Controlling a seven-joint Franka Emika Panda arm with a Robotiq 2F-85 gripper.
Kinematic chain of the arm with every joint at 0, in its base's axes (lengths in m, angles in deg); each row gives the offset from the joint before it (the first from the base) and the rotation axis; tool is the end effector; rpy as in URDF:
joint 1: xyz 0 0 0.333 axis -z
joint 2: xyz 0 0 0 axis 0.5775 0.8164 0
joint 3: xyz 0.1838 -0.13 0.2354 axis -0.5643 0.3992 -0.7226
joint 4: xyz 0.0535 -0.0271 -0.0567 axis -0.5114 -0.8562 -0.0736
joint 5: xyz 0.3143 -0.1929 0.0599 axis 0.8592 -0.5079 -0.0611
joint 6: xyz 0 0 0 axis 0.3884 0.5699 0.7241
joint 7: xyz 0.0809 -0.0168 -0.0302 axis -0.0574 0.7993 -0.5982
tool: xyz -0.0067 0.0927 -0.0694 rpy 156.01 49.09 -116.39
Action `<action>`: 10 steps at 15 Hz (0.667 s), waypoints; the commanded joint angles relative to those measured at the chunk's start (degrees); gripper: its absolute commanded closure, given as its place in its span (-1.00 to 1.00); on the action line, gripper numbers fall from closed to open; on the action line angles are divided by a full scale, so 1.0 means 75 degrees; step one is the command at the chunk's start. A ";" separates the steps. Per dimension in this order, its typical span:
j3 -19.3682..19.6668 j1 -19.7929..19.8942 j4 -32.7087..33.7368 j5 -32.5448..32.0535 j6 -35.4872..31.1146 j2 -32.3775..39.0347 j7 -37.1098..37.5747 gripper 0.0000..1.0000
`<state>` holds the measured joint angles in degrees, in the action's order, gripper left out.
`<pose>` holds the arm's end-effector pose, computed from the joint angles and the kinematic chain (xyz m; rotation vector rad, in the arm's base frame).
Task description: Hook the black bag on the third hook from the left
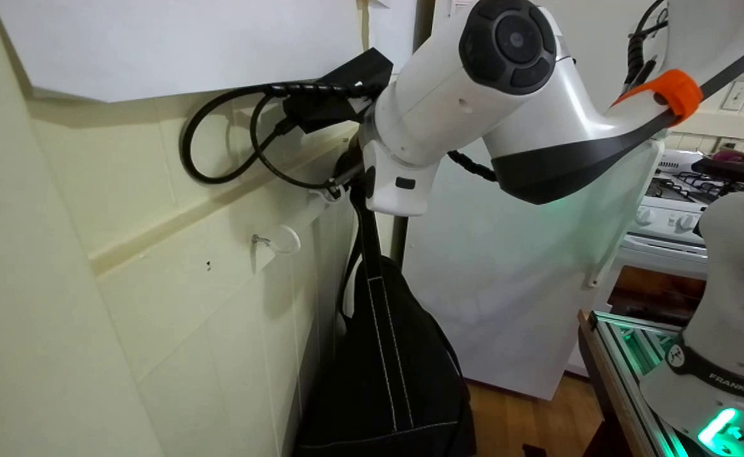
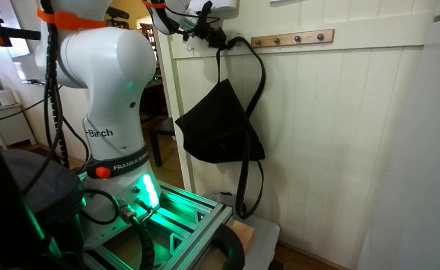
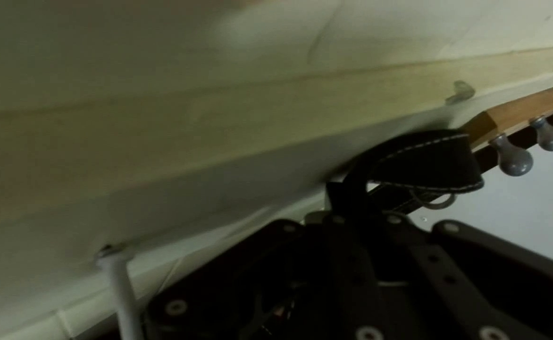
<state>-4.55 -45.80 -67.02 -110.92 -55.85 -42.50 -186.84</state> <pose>0.5400 0.1549 0.4763 0.3625 2.1939 -0.7719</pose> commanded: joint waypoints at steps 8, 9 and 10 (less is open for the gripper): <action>0.0099 0.0083 -0.0843 -0.2954 -0.0542 -0.0364 0.1657 0.97; 0.0110 0.0093 -0.0965 -0.3283 -0.0643 -0.0393 0.1978 0.97; 0.0125 0.0107 -0.1090 -0.3665 -0.0736 -0.0418 0.2322 0.97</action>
<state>-4.69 -46.08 -73.99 -128.77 -57.18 -44.09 -174.91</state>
